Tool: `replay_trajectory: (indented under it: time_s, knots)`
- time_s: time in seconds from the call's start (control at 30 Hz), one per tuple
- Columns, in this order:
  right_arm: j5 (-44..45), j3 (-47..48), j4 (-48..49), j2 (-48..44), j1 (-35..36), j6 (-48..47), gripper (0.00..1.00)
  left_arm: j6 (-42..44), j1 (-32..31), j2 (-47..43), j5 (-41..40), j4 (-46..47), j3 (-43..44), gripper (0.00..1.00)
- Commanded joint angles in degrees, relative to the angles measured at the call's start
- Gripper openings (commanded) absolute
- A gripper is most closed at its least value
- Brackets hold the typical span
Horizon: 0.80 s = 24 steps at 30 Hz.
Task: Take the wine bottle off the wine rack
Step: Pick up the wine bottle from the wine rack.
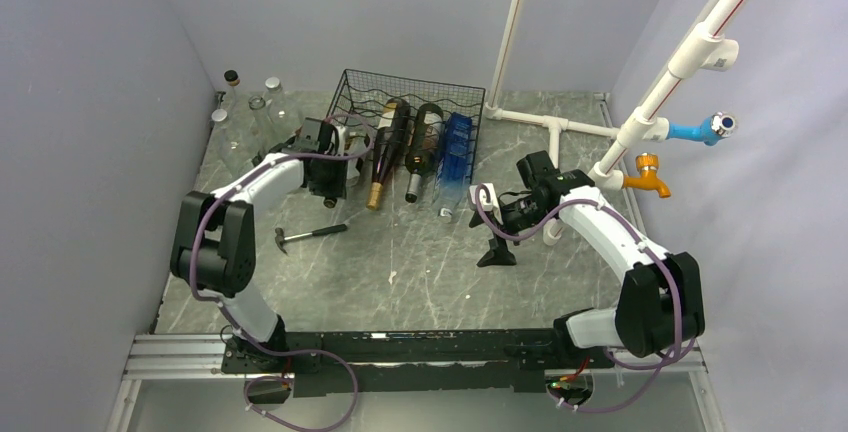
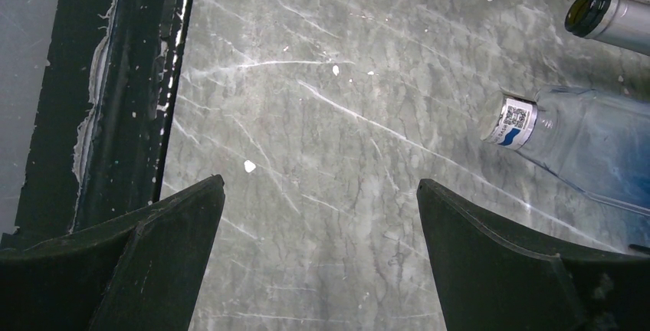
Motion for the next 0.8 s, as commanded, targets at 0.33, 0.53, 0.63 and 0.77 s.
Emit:
replay_trajectory:
  time_s: [0.33,0.53,0.63,0.77]
  knots:
    - [-2.4,0.3,-0.9,-2.4,0.8,-2.4,1.00,-2.1,-0.5,-18.9,2.0,-0.9,-10.4,0.00]
    - [-2.5,0.3,-1.0,-2.6,1.0,-2.4,1.00,-3.1,-0.5,-24.6,2.4,-2.3,-13.9,0.00]
    - [-2.5,0.3,-1.0,-2.6,1.1,-2.4,1.00,-3.6,-0.5,-28.3,1.6,-3.6,-14.8,0.00]
    - [-2.5,0.3,-1.0,-2.6,1.3,-2.5,1.00,-4.2,-0.5,-33.2,1.0,-5.7,-16.1,0.00]
